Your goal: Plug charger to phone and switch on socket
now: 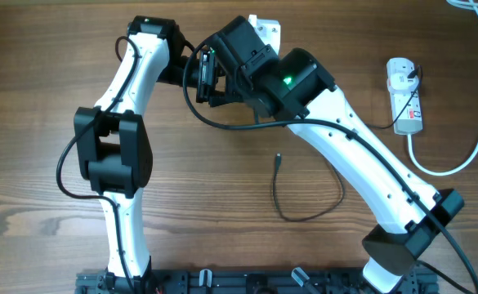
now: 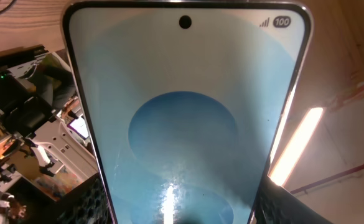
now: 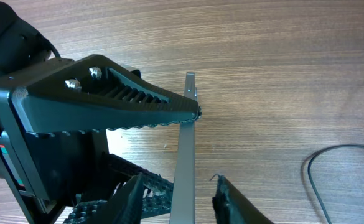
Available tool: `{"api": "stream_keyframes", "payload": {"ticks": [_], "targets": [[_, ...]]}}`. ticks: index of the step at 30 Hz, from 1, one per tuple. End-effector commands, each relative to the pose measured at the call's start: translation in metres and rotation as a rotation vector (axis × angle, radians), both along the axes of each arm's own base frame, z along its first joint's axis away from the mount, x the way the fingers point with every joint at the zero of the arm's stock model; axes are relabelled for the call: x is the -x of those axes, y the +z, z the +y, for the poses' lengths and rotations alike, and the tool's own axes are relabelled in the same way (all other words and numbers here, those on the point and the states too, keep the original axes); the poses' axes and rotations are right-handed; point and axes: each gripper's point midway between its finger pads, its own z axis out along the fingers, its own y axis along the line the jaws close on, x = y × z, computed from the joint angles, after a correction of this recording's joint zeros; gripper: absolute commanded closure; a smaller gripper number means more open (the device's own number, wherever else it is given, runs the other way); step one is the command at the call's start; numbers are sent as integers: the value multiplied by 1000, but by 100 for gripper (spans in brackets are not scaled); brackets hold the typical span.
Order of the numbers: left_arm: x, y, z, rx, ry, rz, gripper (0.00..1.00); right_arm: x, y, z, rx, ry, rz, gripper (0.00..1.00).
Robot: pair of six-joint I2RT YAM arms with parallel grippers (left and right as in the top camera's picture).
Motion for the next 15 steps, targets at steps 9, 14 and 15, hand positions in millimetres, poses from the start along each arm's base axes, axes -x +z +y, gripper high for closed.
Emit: {"api": "stream_keyframes", "payload": {"ticks": [9,14,15], "targets": [[1,33,2,55,18,-72,38,-7,-1,1,11,-17,-17,79],[1,33,2,55,18,-72,38,-6,-1,2,8,-16,-15,87],[1,33,2,55,18,-72,38,-6,-1,2,8,-16,-15,88]]}}
